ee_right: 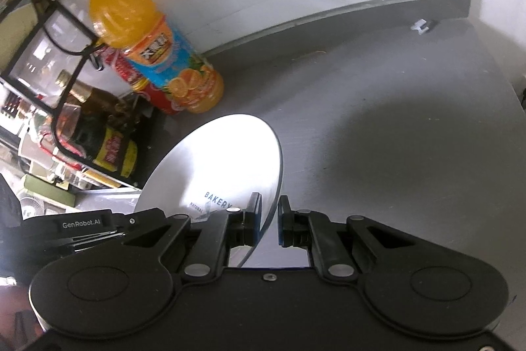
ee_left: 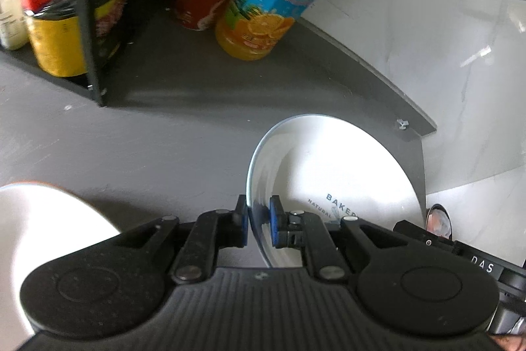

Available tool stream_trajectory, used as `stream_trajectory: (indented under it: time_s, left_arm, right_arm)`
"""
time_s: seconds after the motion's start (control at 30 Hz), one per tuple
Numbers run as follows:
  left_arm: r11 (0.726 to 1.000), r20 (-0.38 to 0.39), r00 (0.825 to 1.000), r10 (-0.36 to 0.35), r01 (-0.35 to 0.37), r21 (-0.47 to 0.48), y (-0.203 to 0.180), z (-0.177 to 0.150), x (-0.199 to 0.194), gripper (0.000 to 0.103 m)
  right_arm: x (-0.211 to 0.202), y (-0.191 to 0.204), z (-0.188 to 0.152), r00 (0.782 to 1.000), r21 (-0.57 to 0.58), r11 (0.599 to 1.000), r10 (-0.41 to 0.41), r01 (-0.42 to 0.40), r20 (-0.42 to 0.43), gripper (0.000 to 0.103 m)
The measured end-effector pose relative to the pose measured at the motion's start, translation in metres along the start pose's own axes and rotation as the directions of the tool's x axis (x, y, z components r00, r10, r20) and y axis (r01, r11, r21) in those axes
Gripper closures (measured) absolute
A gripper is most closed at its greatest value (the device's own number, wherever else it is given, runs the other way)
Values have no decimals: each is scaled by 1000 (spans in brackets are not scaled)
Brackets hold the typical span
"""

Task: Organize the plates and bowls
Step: 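Lift the 'BAKERY' plate with both grippers and carry it over the plate stack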

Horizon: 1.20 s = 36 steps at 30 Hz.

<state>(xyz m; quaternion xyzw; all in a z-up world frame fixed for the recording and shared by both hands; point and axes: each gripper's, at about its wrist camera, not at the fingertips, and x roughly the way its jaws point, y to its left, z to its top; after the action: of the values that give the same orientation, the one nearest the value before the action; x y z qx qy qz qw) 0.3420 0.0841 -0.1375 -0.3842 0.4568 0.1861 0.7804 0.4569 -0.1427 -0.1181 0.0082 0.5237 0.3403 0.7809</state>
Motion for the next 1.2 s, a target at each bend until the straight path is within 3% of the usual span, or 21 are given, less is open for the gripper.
stream_trajectory:
  time_s: [0.63,1.2]
  left_arm:
    - [995,61,997,51,-46,-91,61,-32,-61,92]
    - [976,69,991,110,-95,-198,124,-67,-83,92]
  right_arm:
    - [4,55,-46,996,-82,994,73,-77,-47,93]
    - [23,94,-77,985,-150,981,101,-122,-137,93]
